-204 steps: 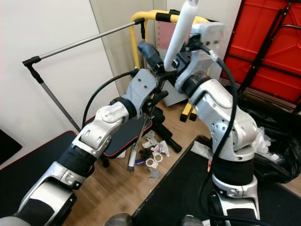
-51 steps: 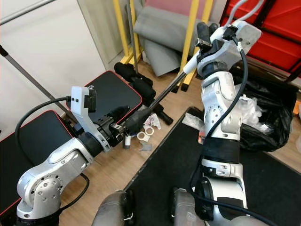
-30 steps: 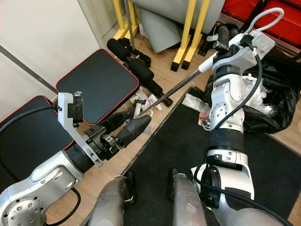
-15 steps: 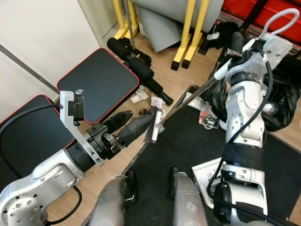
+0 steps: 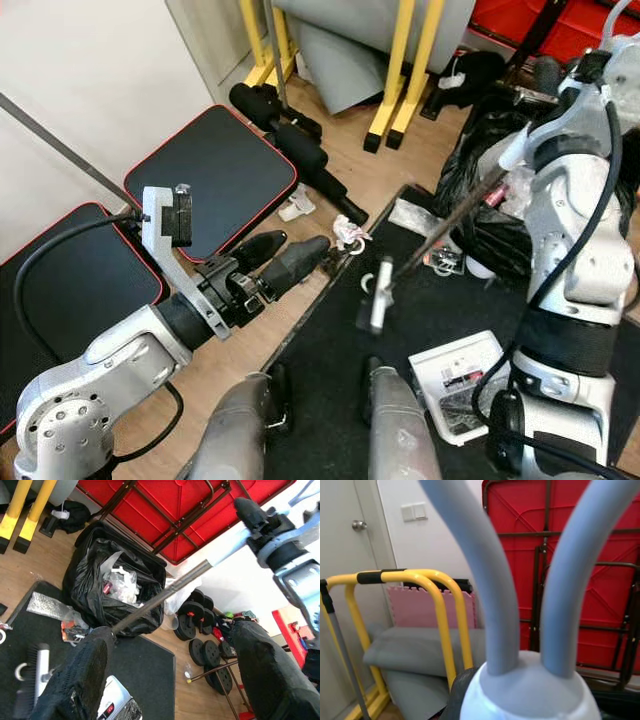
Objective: Sweep floor
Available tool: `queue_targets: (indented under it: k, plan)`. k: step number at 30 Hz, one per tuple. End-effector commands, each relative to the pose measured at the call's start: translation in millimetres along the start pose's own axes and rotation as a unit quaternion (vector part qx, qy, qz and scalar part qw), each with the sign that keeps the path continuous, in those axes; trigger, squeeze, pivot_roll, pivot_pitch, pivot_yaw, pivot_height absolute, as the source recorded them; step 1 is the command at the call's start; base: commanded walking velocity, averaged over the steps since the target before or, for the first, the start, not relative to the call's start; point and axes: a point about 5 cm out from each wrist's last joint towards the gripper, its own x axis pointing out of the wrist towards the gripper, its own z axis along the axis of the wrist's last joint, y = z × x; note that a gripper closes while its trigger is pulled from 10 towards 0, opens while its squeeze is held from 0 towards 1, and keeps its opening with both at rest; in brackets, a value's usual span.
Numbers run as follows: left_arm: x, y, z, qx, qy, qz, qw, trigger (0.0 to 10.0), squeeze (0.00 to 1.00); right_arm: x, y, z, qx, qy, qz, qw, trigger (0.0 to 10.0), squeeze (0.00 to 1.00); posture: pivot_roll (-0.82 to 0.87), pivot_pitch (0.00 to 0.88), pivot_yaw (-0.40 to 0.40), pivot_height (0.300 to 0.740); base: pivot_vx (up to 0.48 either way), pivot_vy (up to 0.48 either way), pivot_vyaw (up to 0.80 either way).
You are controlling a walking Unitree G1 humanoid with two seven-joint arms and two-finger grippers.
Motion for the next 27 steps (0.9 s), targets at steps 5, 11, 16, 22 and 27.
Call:
queue_targets:
  k: [5, 11, 16, 22, 27]
  plan:
    - [1.4, 2.6, -6, -0.001, 0.011, -0.015, 1.0, 10.0, 0.0, -6.5, -1.3, 6, -0.018, 0.002, 0.011, 1.0, 10.0, 0.0, 0.02, 0.264, -0.059, 0.74, 0.0, 0.0, 0.0]
    - [3.9, 5.8, -8, -0.004, 0.012, -0.014, 1.0, 10.0, 0.0, -10.5, 24.2, 33, 0.03, -0.066, 0.09, 0.993, 10.0, 0.0, 0.02, 0.237, -0.056, 0.74, 0.0, 0.0, 0.0]
    - [6.5, 8.8, -8, -0.002, 0.011, -0.008, 1.0, 10.0, 0.0, -20.8, 51.0, 40, 0.044, -0.058, 0.189, 0.979, 10.0, 0.0, 0.01, 0.228, -0.059, 0.74, 0.0, 0.0, 0.0]
    - [9.3, 11.9, -8, 0.002, 0.002, 0.003, 1.0, 10.0, 0.0, -29.0, 70.1, 36, 0.037, -0.03, 0.262, 0.964, 10.0, 0.0, 0.01, 0.214, -0.067, 0.74, 0.0, 0.0, 0.0]
    - [12.1, 15.6, -7, 0.001, -0.004, 0.016, 1.0, 10.0, 0.0, -30.4, 76.1, 33, 0.035, -0.015, 0.274, 0.961, 10.0, 0.0, 0.0, 0.198, -0.069, 0.74, 0.0, 0.0, 0.0]
